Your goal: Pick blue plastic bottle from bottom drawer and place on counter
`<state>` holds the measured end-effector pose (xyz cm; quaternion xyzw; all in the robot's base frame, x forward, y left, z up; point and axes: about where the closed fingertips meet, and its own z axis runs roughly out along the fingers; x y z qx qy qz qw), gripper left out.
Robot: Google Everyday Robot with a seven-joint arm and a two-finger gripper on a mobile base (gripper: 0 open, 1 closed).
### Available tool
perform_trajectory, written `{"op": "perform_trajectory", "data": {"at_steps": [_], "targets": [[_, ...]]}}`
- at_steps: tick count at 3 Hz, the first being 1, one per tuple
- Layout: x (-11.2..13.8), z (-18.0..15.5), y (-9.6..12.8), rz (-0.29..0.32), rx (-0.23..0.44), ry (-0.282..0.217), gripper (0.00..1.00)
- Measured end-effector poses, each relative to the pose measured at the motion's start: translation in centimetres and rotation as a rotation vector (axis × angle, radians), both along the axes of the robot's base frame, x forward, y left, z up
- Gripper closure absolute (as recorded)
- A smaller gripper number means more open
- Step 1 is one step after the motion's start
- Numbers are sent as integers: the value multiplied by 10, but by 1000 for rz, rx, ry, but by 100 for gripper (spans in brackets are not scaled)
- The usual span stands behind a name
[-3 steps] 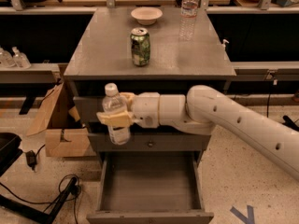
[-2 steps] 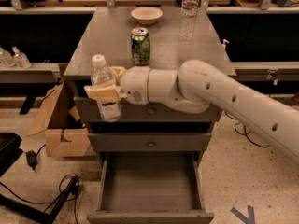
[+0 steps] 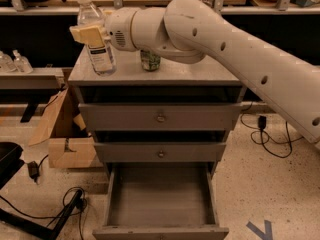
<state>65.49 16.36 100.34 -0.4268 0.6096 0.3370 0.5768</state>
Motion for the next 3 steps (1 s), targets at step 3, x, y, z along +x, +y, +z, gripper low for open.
{"op": "perform_trajectory", "data": {"at_steps": [3], "targets": [[51, 15, 11, -46, 36, 1, 100]]}}
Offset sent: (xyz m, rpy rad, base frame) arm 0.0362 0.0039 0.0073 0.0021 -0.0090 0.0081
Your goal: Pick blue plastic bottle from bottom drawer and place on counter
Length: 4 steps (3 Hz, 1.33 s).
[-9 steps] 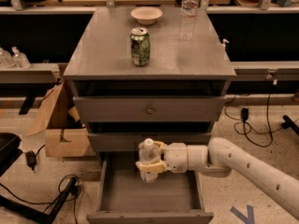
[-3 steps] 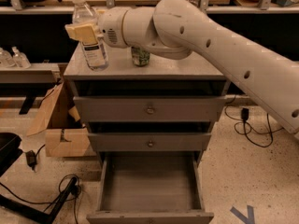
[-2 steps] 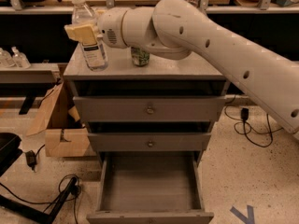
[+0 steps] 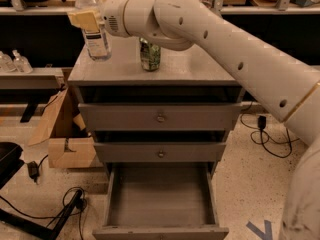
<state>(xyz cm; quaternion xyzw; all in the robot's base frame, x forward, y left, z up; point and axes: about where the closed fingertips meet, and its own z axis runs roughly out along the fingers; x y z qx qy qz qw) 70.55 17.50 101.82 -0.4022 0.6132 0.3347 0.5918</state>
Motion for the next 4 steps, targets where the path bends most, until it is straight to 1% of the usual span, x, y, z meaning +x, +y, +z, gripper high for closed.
{"op": "perform_trajectory", "data": {"at_steps": [1, 2, 3, 4], "targets": [[23, 6, 14, -83, 15, 23, 100], [29, 19, 37, -202, 14, 20, 100], [34, 3, 56, -301, 51, 76, 100], [68, -30, 63, -394, 62, 118, 100]]}}
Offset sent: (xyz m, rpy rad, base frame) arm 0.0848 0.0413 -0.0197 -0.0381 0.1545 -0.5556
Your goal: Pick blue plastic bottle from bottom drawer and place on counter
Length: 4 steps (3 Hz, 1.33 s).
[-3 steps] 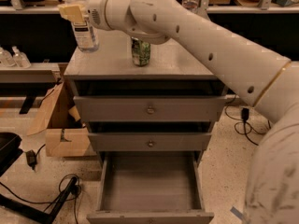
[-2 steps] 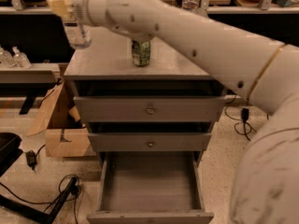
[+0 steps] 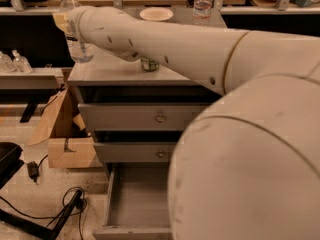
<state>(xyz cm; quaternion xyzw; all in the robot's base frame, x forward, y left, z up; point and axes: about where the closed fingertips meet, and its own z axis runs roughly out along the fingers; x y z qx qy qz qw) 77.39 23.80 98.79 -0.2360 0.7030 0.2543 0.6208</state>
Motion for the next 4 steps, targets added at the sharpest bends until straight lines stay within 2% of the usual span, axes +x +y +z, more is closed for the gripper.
{"op": "perform_trajectory", "data": {"at_steps": [1, 2, 3, 4], "targets": [[46, -18, -34, -100, -32, 0, 100], [92, -15, -96, -211, -111, -45, 100], [113, -10, -121, -257, -144, -78, 100], [113, -10, -121, -257, -144, -78, 100]]}}
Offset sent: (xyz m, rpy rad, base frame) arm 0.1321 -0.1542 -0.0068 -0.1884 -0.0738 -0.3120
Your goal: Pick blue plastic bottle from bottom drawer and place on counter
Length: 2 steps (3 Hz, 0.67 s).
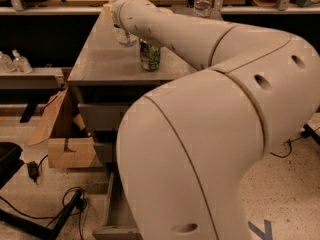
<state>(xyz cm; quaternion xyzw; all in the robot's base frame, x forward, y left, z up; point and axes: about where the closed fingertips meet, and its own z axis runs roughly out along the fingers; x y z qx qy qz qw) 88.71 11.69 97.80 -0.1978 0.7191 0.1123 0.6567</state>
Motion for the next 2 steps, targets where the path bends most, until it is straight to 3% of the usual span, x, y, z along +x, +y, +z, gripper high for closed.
{"op": "perform_trajectory", "data": {"at_steps": [1, 2], "targets": [[-7, -3, 13, 8, 15, -9, 100], [-14, 0, 27, 15, 24, -51, 100]]}}
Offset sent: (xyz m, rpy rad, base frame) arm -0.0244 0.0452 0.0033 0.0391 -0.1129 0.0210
